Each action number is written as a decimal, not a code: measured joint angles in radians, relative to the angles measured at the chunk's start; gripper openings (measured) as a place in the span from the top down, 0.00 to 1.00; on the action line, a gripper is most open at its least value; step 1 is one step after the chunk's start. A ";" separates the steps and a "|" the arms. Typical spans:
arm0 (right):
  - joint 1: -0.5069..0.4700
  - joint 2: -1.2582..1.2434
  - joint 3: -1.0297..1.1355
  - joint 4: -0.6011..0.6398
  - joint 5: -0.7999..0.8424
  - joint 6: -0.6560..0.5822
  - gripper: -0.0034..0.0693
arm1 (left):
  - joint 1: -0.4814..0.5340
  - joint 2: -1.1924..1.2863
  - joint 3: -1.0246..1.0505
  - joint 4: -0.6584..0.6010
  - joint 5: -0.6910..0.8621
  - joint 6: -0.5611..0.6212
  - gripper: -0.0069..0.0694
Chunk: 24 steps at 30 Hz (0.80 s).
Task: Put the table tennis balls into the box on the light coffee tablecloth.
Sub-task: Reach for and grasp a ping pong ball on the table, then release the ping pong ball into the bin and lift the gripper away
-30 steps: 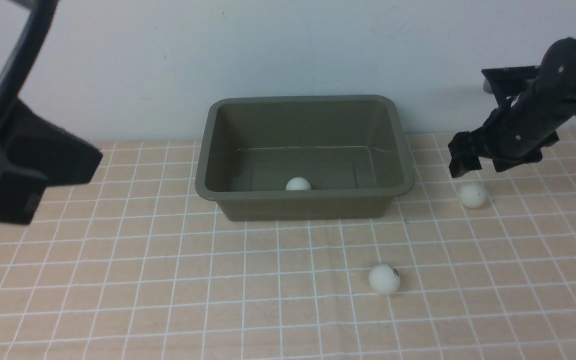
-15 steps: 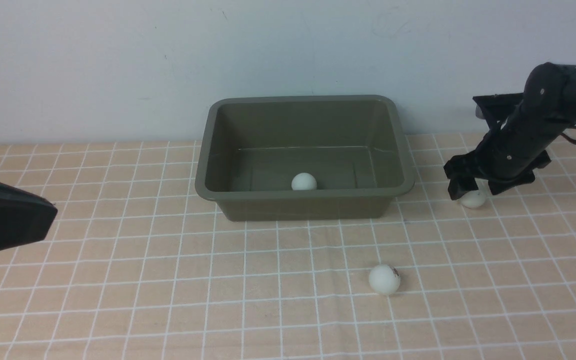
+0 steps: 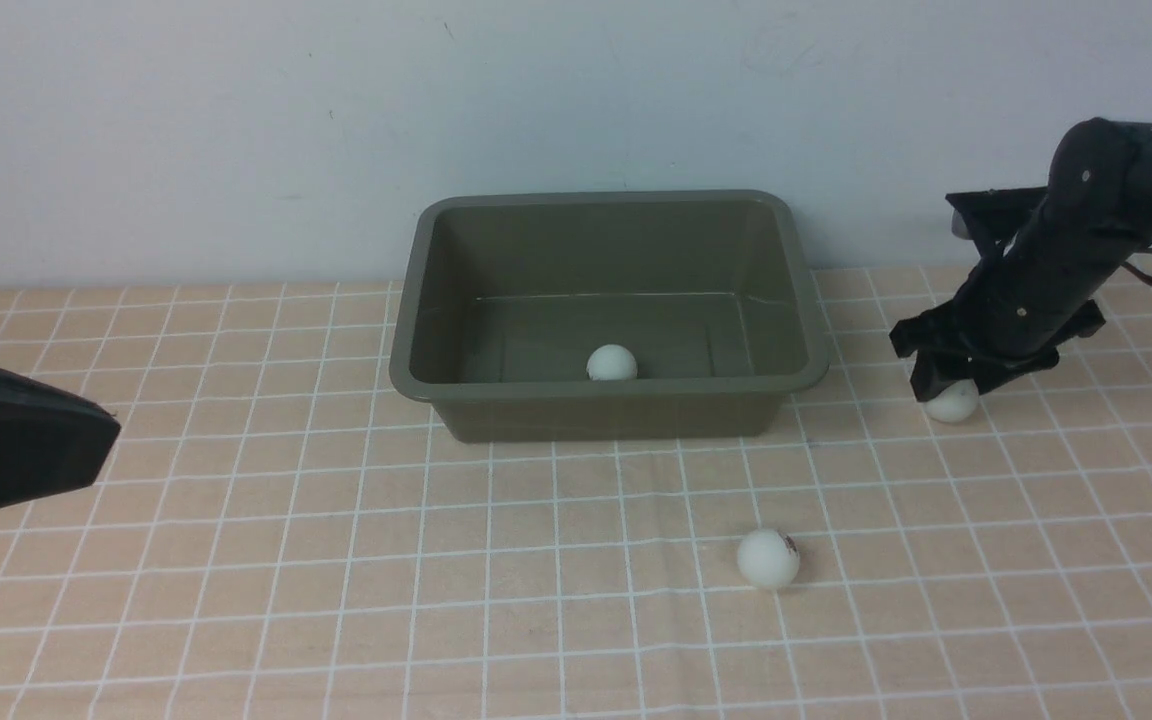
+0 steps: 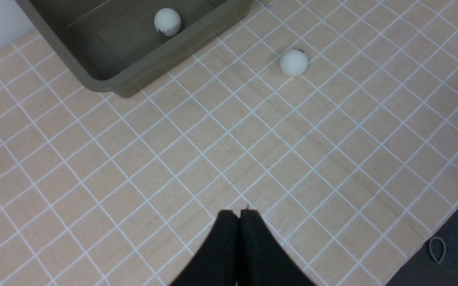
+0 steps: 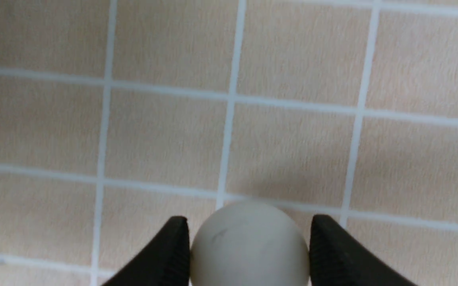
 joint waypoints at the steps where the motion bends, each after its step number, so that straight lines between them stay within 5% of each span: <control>1: 0.000 0.000 -0.032 0.000 0.041 0.000 0.47 | 0.000 0.000 0.000 0.000 0.000 0.000 1.00; 7: 0.000 0.000 -0.241 0.029 0.237 0.000 0.47 | 0.000 0.000 0.000 0.000 0.000 0.000 1.00; 15: 0.088 0.000 -0.440 0.281 0.259 -0.071 0.47 | 0.000 0.000 0.000 0.000 0.000 0.000 1.00; 24: 0.329 0.072 -0.443 0.158 0.190 -0.142 0.47 | 0.000 0.000 0.000 0.000 0.000 0.000 1.00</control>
